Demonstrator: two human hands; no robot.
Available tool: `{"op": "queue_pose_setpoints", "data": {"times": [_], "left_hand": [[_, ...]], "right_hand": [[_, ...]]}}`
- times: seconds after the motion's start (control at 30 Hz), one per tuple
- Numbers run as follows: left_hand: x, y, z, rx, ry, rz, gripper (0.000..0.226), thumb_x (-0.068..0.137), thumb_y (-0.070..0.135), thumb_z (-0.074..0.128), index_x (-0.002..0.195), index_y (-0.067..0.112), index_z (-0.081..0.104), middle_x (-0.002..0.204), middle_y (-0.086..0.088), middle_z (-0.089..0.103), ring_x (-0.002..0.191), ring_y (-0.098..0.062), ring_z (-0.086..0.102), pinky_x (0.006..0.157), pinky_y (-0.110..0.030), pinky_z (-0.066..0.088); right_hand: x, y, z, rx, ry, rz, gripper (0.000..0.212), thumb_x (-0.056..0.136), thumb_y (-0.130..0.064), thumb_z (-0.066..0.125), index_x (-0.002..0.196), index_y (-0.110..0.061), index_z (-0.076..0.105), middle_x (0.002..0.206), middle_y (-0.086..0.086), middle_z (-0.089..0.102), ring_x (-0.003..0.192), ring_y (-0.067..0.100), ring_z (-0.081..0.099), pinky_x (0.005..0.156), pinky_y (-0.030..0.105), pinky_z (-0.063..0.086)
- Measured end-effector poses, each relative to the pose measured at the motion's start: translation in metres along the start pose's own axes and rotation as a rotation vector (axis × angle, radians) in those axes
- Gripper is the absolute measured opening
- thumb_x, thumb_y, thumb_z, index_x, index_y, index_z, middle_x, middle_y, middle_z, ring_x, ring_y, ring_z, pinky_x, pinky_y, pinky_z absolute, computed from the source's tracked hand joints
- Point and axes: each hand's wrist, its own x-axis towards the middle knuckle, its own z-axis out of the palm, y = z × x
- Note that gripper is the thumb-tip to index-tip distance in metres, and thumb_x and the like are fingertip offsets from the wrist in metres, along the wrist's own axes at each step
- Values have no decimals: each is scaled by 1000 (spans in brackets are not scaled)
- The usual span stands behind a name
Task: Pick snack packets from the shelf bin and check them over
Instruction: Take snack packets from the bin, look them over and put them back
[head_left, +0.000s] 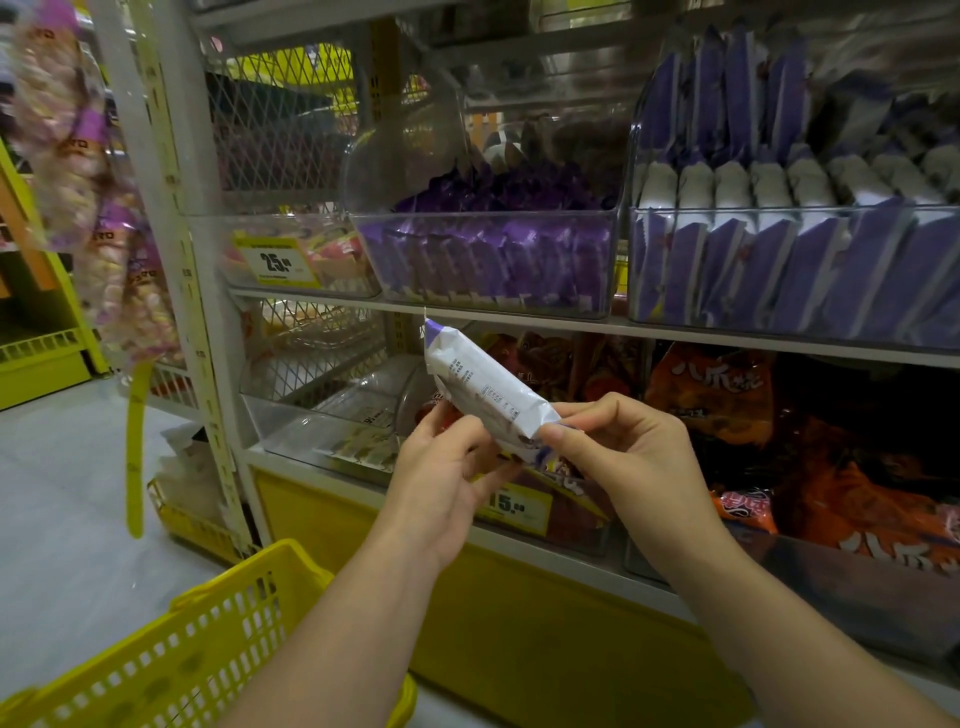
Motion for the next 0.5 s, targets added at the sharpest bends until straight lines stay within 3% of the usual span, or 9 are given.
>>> {"op": "queue_pose_setpoints", "data": {"times": [0.13, 0.2, 0.3, 0.5], "left_hand": [[0, 2, -3, -136, -4, -50, 30, 63, 10, 67, 93, 7, 73, 85, -9, 74, 75, -20, 73, 60, -33, 58], [-2, 5, -4, -200, -7, -76, 38, 62, 12, 67, 99, 4, 68, 82, -10, 73, 76, -22, 74, 60, -36, 59], [-4, 11, -5, -238, -8, -111, 47, 66, 14, 67, 112, 2, 65, 89, -11, 73, 82, -26, 73, 64, -40, 60], [-9, 15, -3, -245, 13, -164, 44, 71, 24, 67, 110, 5, 68, 105, -13, 72, 96, -30, 71, 73, -43, 61]], "right_hand": [[2, -2, -3, 59, 15, 55, 14, 73, -5, 73, 66, -4, 61, 83, -4, 76, 73, 5, 71, 57, 11, 49], [3, -3, -5, 96, 3, 75, 16, 65, -15, 74, 66, -6, 61, 86, -1, 77, 70, 4, 70, 56, 12, 49], [5, -2, -6, 158, -38, 104, 13, 57, -27, 77, 59, -19, 66, 92, 5, 76, 86, 15, 73, 65, 17, 53], [6, 0, -7, 165, -91, 111, 14, 56, -33, 79, 58, -25, 68, 98, 8, 75, 96, 23, 71, 72, 24, 56]]}}
